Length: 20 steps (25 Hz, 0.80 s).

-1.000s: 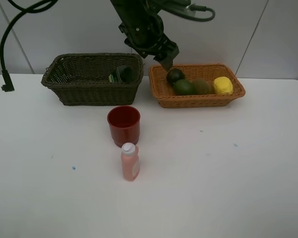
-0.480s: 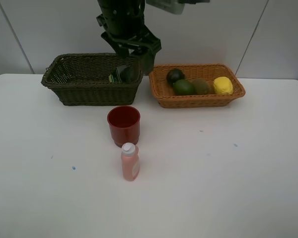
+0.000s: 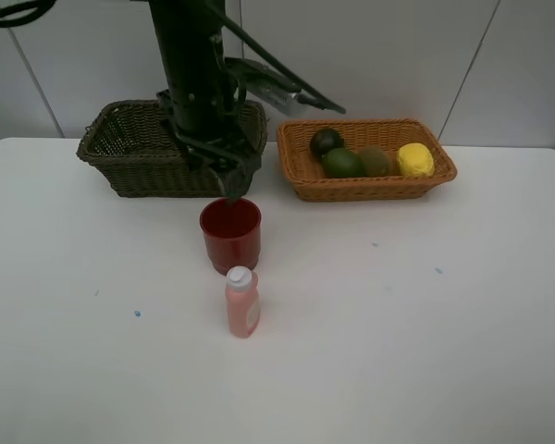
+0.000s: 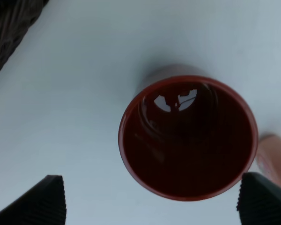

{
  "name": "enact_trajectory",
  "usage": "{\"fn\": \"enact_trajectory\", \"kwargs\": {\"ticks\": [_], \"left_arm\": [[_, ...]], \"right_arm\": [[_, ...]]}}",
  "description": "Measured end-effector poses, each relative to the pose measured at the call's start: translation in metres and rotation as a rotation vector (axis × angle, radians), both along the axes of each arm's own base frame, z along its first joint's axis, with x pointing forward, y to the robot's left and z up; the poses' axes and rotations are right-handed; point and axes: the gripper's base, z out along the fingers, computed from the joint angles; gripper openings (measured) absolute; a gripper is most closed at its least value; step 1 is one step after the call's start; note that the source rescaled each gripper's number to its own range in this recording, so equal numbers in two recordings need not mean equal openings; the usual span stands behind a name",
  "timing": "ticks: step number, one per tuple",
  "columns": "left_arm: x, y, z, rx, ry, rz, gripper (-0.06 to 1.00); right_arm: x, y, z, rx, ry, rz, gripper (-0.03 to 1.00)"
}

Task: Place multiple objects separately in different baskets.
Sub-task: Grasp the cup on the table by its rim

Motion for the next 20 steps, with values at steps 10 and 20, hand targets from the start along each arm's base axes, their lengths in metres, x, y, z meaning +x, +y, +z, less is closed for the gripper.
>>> {"fn": "enact_trajectory", "kwargs": {"ticks": [10,20], "left_arm": [[0.016,0.001,-0.043,0.004,0.02,0.022,0.95],[0.021,-0.003,-0.083,0.016,0.075,0.032,0.95]], "right_arm": [[0.0,0.0,0.0,0.0,0.0,0.0,0.99],[0.0,0.0,0.0,0.0,0.0,0.0,0.99]]}}
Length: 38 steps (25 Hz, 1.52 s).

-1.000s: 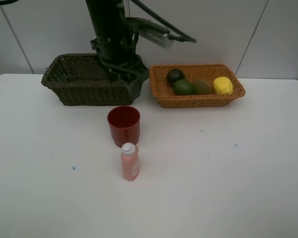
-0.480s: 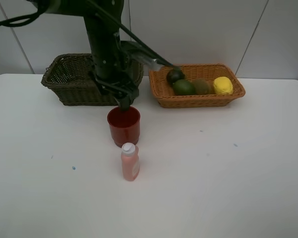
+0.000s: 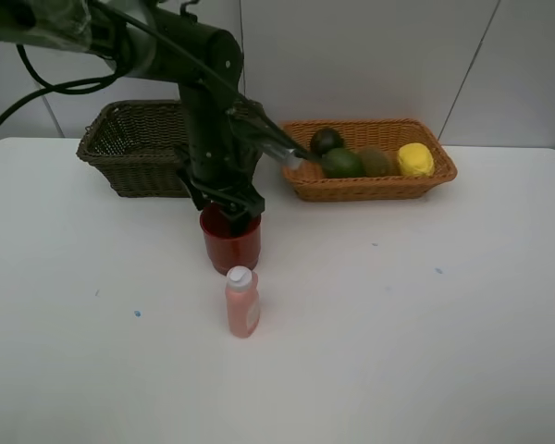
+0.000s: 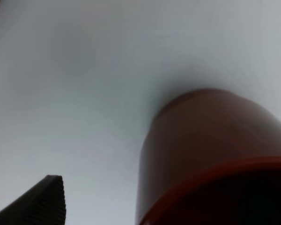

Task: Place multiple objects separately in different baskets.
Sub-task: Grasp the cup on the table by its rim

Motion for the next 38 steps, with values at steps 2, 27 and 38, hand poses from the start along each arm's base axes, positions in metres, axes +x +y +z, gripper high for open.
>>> {"fn": "enact_trajectory", "kwargs": {"ticks": [2,27,38], "left_arm": [[0.0001,-0.0004,-0.0051,0.003,0.01,0.001,0.95],[0.003,0.0081,-0.0107,0.017,0.043,0.077,0.0],[0.003,0.0081,-0.0107,0.017,0.043,0.077,0.0]], "right_arm": [[0.0,0.0,0.0,0.0,0.0,0.0,0.99],[0.0,0.0,0.0,0.0,0.0,0.0,0.99],[0.0,0.0,0.0,0.0,0.0,0.0,0.99]]}}
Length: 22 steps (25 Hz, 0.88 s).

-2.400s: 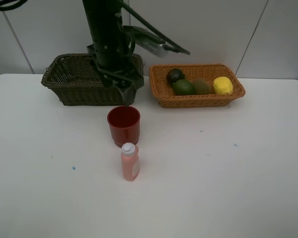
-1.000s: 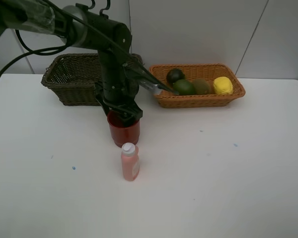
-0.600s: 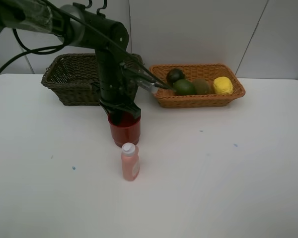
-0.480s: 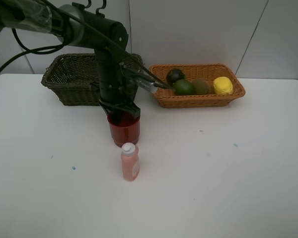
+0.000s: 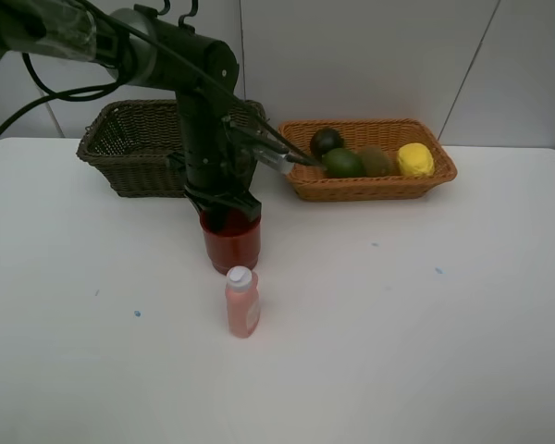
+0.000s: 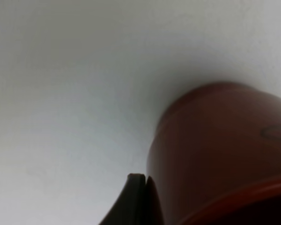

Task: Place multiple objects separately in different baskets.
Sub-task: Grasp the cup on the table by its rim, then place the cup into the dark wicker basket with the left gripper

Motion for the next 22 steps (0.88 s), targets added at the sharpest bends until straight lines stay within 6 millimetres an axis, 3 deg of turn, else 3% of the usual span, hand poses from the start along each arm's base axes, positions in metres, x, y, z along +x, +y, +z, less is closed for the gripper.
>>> {"fn": "enact_trajectory", "kwargs": {"ticks": [4,6,18,22], "left_arm": [[0.0,0.0,0.006,-0.003,-0.011,-0.002,0.0],[-0.001,0.001,0.02,-0.014,-0.03,-0.002,0.0],[-0.024,0.021,0.154,-0.145,-0.313,0.003,0.0],[-0.025,0.041,0.182,-0.142,-0.409,0.08,0.0]], "right_arm": [[0.0,0.0,0.0,0.0,0.0,0.0,0.99],[0.0,0.0,0.0,0.0,0.0,0.0,0.99],[0.0,0.0,0.0,0.0,0.0,0.0,0.99],[0.0,0.0,0.0,0.0,0.0,0.0,0.99]]}}
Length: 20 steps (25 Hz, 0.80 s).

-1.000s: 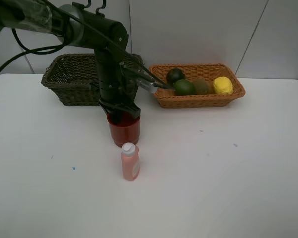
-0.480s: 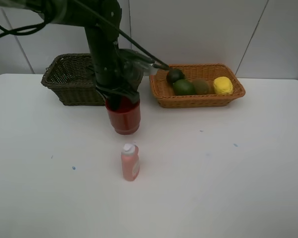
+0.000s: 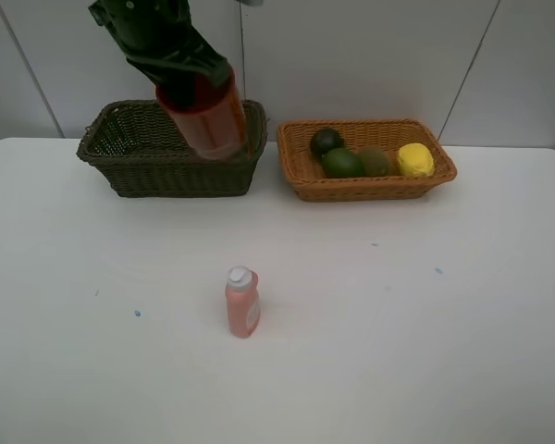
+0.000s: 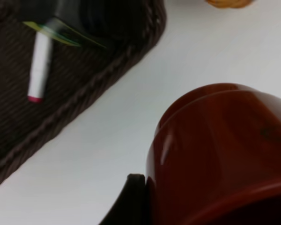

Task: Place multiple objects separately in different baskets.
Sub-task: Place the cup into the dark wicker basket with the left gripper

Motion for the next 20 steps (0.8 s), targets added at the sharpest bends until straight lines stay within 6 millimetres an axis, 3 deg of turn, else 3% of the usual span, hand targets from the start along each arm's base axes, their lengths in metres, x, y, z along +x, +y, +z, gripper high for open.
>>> {"fn": "enact_trajectory", "kwargs": {"ticks": [13,16,20], "left_arm": [[0.048,0.086,0.011,-0.174,-0.169,0.453,0.0],[0.058,0.1,0.002,-0.173,-0.167,0.498,0.0],[0.074,0.113,-0.028,-0.14,-0.114,0.537,0.0]], "right_arm": [[0.0,0.0,0.0,0.0,0.0,0.0,0.99],[0.0,0.0,0.0,0.0,0.0,0.0,0.99],[0.0,0.0,0.0,0.0,0.0,0.0,0.99]]}}
